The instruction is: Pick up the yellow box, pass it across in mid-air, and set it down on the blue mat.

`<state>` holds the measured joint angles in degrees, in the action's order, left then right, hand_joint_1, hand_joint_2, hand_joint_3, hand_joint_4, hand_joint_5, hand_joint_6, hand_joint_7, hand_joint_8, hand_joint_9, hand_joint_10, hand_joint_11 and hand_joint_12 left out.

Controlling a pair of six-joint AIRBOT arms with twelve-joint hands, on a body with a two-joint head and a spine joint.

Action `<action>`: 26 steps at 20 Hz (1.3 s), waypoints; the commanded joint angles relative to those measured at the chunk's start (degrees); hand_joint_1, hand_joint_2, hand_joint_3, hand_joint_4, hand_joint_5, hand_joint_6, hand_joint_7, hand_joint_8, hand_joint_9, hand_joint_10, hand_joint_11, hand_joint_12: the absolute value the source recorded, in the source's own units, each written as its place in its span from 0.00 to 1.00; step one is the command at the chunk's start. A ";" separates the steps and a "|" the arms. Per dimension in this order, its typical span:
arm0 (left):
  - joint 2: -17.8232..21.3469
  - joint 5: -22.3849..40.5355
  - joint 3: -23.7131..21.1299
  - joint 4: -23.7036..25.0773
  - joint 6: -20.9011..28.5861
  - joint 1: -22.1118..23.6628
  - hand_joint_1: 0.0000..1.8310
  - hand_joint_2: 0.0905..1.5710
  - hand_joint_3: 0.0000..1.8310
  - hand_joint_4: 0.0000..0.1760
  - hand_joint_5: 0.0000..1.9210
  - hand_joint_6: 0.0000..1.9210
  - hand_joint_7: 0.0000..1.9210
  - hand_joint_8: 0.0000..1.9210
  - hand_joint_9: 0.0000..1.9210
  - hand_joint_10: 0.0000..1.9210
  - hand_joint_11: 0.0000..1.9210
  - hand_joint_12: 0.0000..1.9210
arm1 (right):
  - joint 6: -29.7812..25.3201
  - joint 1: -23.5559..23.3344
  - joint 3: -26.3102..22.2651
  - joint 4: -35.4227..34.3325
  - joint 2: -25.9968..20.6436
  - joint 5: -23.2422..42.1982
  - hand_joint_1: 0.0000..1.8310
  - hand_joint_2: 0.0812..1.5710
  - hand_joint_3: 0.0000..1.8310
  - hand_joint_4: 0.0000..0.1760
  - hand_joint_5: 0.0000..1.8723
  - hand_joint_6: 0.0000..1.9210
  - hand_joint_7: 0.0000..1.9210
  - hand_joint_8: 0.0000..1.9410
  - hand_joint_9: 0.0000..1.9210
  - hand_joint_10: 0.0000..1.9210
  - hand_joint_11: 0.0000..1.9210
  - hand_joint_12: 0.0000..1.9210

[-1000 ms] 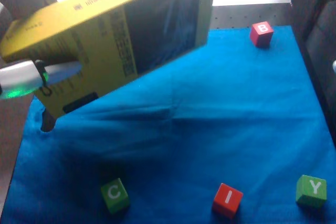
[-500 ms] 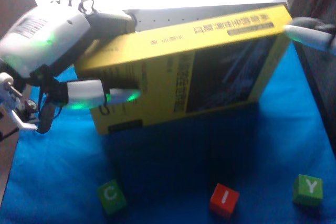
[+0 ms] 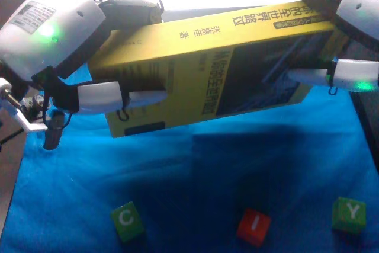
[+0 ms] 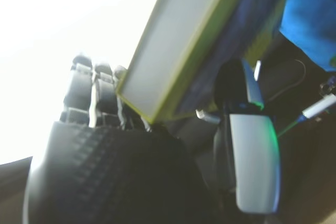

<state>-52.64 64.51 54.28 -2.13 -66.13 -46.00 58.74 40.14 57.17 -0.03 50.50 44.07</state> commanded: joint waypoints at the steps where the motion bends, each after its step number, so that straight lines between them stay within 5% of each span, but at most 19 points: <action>1: 0.08 11.15 -0.40 1.43 1.77 1.14 0.67 0.75 0.00 0.24 0.61 1.00 0.75 1.00 0.84 1.00 0.87 1.00 | 0.09 -1.05 0.17 -0.16 0.50 4.76 0.41 0.69 0.00 0.00 0.00 0.00 0.00 0.00 0.00 0.00 0.00 0.00; 2: 0.08 11.51 -0.42 1.52 1.77 1.20 0.67 0.75 0.00 0.25 0.61 1.00 0.75 1.00 0.84 1.00 0.87 1.00 | 0.09 -1.08 0.31 -0.16 0.57 4.64 0.42 0.72 0.00 0.00 0.10 0.03 0.11 0.00 0.08 0.03 0.00 0.28; 3: 0.08 11.94 -0.44 1.52 1.77 1.20 0.66 0.75 0.00 0.25 0.61 1.00 0.75 1.00 0.83 1.00 0.87 1.00 | 0.09 -1.10 0.35 -0.16 0.57 4.46 0.46 0.73 0.00 0.00 0.15 0.24 0.23 0.21 0.10 0.52 0.00 0.74; 4: 0.08 12.37 -0.47 1.52 1.77 1.20 0.63 0.77 0.00 0.24 0.61 1.00 0.72 1.00 0.81 1.00 0.85 1.00 | 0.09 -1.12 0.36 -0.16 0.57 4.33 0.52 0.80 0.02 0.00 0.29 0.72 0.34 0.82 0.35 0.90 0.37 0.95; 5: 0.09 12.67 -0.52 1.53 1.77 1.20 0.66 0.75 0.00 0.24 0.60 1.00 0.72 1.00 0.80 1.00 0.84 1.00 | 0.09 -1.12 0.41 -0.16 0.57 4.25 0.65 0.77 0.01 0.00 0.38 0.94 0.47 0.96 0.56 0.98 0.59 0.99; 6: 0.19 13.06 -0.59 1.53 1.77 1.20 0.58 0.77 0.01 0.24 0.57 1.00 0.71 1.00 0.80 1.00 0.85 1.00 | 0.09 -1.15 0.55 -0.16 0.57 4.25 0.77 0.75 0.00 0.00 0.57 0.99 0.68 0.99 0.75 1.00 0.79 1.00; 8: 0.15 13.29 -0.62 0.99 1.77 1.17 0.64 0.75 0.00 0.24 0.59 1.00 0.70 1.00 0.80 1.00 0.85 1.00 | 0.09 -1.48 0.91 -0.17 0.56 4.16 0.85 0.75 0.00 0.00 0.67 1.00 0.77 1.00 0.82 1.00 0.86 1.00; 11: 0.14 12.03 -0.39 0.34 1.77 1.15 0.65 0.76 0.00 0.24 0.58 1.00 0.71 1.00 0.80 1.00 0.84 1.00 | 0.22 -3.13 1.45 -0.14 0.54 3.68 0.84 0.75 0.00 0.00 0.65 1.00 0.74 1.00 0.79 1.00 0.82 1.00; 13: 0.10 11.15 -0.26 0.13 1.77 1.14 0.58 0.79 0.00 0.00 0.42 1.00 0.58 1.00 0.67 1.00 0.71 1.00 | 0.23 -3.80 1.58 0.03 0.34 3.69 0.82 0.76 0.00 0.00 0.64 1.00 0.71 1.00 0.77 1.00 0.81 1.00; 14: 0.07 10.65 -0.23 -0.08 1.77 1.03 0.58 0.80 0.00 0.00 0.37 0.82 0.51 0.99 0.61 1.00 0.65 1.00 | 0.23 -4.36 1.57 0.29 0.11 3.69 0.81 0.76 0.00 0.00 0.65 1.00 0.71 1.00 0.77 1.00 0.82 1.00; 15: 0.10 10.58 -0.23 -0.37 1.77 0.76 0.56 0.80 0.00 0.00 0.36 0.78 0.48 0.95 0.55 0.98 0.57 1.00 | 0.23 -4.71 1.53 0.55 -0.09 3.69 0.80 0.77 0.00 0.00 0.65 1.00 0.72 1.00 0.78 1.00 0.82 1.00; 16: 0.18 10.58 -0.24 -0.83 1.77 0.41 0.53 0.81 0.00 0.00 0.35 0.77 0.35 0.62 0.35 0.77 0.36 0.94 | 0.23 -5.10 1.48 0.79 -0.31 3.70 0.78 0.77 0.00 0.00 0.65 1.00 0.72 1.00 0.78 1.00 0.82 1.00; 17: 0.24 10.55 -0.19 -1.47 1.77 0.05 0.49 0.76 0.00 0.00 0.24 0.48 0.29 0.40 0.25 0.58 0.18 0.85 | 0.23 -5.45 1.41 1.09 -0.54 3.70 0.77 0.77 0.00 0.00 0.66 1.00 0.72 1.00 0.78 1.00 0.82 1.00; 18: 0.31 10.52 -0.16 -2.06 1.77 -0.19 0.43 0.74 0.00 0.00 0.15 0.25 0.16 0.25 0.07 0.50 0.04 0.81 | 0.23 -5.73 1.35 1.22 -0.75 3.71 0.78 0.77 0.00 0.00 0.66 1.00 0.72 1.00 0.77 1.00 0.82 1.00; 19: 0.41 10.36 -0.07 -2.65 1.77 -0.43 0.38 0.74 0.00 0.04 0.08 0.06 0.03 0.06 0.01 0.10 0.01 0.16 | 0.23 -6.07 1.28 1.37 -0.97 3.71 0.78 0.77 0.00 0.00 0.65 1.00 0.71 1.00 0.77 1.00 0.82 1.00; 21: 0.47 10.35 -0.07 -3.09 1.77 -0.59 0.36 0.73 0.00 0.19 0.01 0.00 0.00 0.00 0.00 0.00 0.00 0.01 | 0.23 -6.30 1.23 1.40 -1.25 3.72 0.78 0.76 0.00 0.00 0.63 1.00 0.70 1.00 0.76 1.00 0.81 1.00; 22: 0.51 10.29 -0.06 -3.33 1.77 -0.71 0.34 0.72 0.00 0.41 0.00 0.00 0.00 0.00 0.00 0.00 0.00 0.00 | 0.23 -6.35 1.19 1.40 -1.54 3.72 0.78 0.76 0.00 0.00 0.62 1.00 0.71 1.00 0.77 1.00 0.82 1.00; 24: 1.06 10.62 -0.24 -4.34 1.77 -1.56 0.32 0.71 0.00 0.67 0.00 0.00 0.00 0.00 0.00 0.00 0.00 0.00 | 0.23 -6.35 0.75 1.38 -2.64 3.73 0.77 0.77 0.00 0.00 0.62 1.00 0.73 1.00 0.79 1.00 0.84 1.00; 26: 1.99 11.83 -0.64 -6.31 1.77 -3.08 0.35 0.70 0.00 0.60 0.00 0.00 0.00 0.00 0.00 0.00 0.00 0.00 | 0.23 -6.35 -0.42 1.38 -4.46 3.74 0.78 0.76 0.00 0.00 0.62 1.00 0.72 1.00 0.79 1.00 0.84 1.00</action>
<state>-50.83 68.69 53.36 -8.40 -64.58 -49.95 59.07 34.92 56.36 2.15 45.69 40.01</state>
